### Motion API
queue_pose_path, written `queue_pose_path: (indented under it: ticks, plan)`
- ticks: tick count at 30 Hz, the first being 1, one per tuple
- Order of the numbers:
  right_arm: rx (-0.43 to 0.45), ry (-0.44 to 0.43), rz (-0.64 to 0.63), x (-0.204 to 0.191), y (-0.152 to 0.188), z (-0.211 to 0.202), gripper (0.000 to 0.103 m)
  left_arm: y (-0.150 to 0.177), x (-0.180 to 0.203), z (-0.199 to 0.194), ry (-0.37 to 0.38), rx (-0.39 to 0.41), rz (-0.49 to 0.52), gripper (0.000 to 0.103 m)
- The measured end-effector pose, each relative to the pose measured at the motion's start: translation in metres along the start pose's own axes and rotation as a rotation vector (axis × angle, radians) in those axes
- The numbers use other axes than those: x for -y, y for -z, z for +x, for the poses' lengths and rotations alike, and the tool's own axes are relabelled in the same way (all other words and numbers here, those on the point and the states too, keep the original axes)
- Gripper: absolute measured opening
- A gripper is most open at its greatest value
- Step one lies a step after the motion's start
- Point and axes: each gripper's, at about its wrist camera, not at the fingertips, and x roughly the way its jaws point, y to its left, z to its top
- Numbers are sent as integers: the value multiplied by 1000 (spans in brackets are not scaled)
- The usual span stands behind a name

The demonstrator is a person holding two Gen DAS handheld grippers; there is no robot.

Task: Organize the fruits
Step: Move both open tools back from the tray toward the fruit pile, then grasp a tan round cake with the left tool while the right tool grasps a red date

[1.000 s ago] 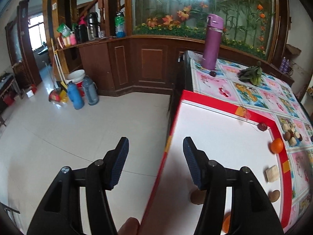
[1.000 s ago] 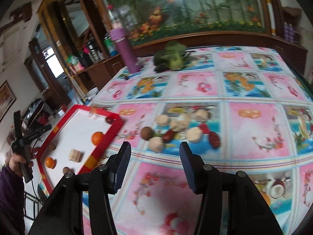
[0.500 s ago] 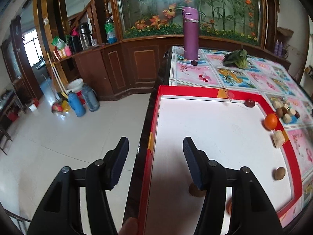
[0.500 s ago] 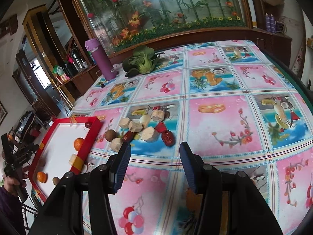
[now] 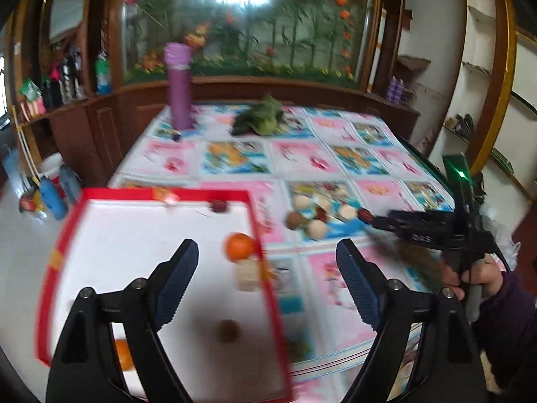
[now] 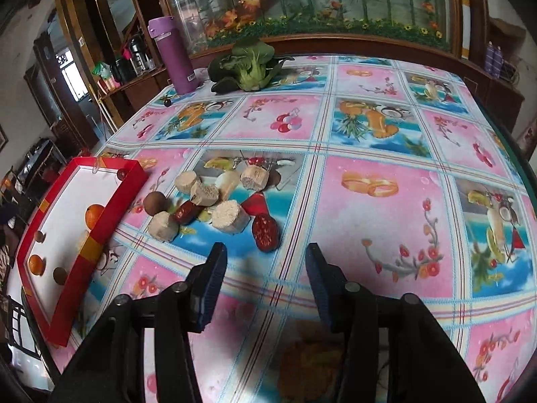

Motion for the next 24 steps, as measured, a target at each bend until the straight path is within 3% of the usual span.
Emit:
queue_pose_path:
  ticks: [5,10,13,21,24]
  plan:
    - [-12,-11,4,2,-5,12,36,-5,29,50,7,-82,-32,84]
    - [-16,-12,-13,2,-6,18,35,-3,52,86,-87,-128,22,84]
    - [-8,-12,-21,4,-6,18,35,-4,62,105,-99,-159,63,83]
    - [-6,-21,-42,3,-7,20,35,-9,67,138,-98,-223,118,56]
    - [-7,-18,-48,2,-7,21,31,-7,68,147,-80,-250,123,47]
